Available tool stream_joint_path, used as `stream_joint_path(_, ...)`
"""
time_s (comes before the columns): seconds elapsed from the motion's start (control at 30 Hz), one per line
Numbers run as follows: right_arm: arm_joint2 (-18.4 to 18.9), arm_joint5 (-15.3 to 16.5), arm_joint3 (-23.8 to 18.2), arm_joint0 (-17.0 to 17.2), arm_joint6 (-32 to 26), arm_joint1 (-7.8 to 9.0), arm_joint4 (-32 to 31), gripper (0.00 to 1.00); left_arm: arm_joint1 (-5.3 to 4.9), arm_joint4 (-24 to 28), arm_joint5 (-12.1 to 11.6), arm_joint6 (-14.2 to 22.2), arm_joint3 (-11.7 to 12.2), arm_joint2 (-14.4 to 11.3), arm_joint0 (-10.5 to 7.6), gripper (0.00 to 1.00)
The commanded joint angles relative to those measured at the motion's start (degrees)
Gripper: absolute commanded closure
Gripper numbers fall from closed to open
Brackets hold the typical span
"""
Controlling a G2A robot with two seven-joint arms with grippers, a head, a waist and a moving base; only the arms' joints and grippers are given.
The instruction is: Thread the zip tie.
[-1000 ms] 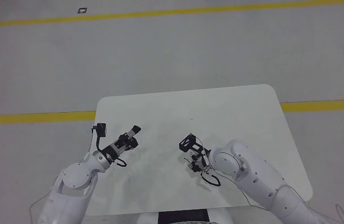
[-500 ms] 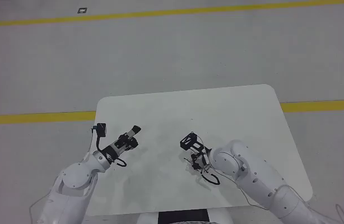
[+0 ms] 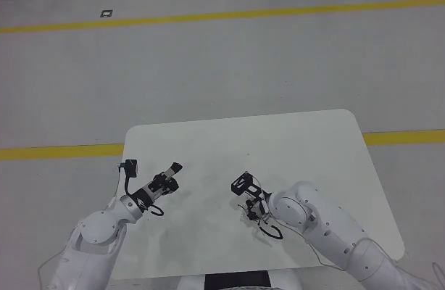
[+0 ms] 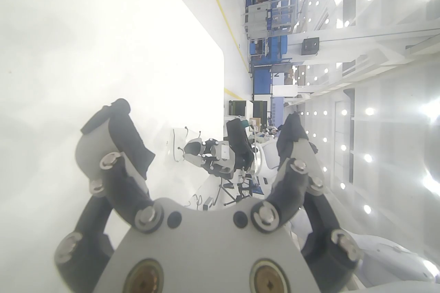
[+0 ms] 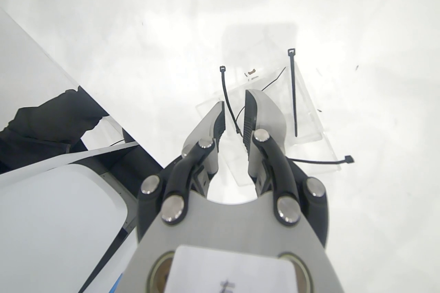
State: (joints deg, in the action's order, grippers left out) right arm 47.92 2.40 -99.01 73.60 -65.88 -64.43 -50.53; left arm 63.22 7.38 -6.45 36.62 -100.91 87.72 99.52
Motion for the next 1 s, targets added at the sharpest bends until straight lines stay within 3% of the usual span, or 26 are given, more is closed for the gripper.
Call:
stream_joint_path(0.0, -0.12, -0.07, 0.09, -0.11, -0.05, -0.04, -0.06, 0.86, 0.0, 0.0, 0.0, 0.0, 0.0, 0.0, 0.0, 0.0)
stream_joint_path(0.43, -1.22, 0.03, 1.14, -0.75, -0.02, -0.38, 0.1, 0.87, 0.0, 0.0, 0.0, 0.0, 0.0, 0.0, 0.0, 0.0)
stream_joint_path(0.63, -1.74, -0.29, 1.99, -1.41, -0.11, -0.63, 0.26, 1.0, 0.0, 0.0, 0.0, 0.0, 0.0, 0.0, 0.0, 0.0)
stream_joint_path(0.7, -1.7, -0.36, 2.01, -1.49, -0.08, -0.65, 0.3, 1.0, 0.0, 0.0, 0.0, 0.0, 0.0, 0.0, 0.0, 0.0)
stream_joint_path(0.97, -0.02, -0.82, -1.39, -0.31, -0.53, -0.15, 0.37, 1.0, 0.0, 0.0, 0.0, 0.0, 0.0, 0.0, 0.0, 0.0)
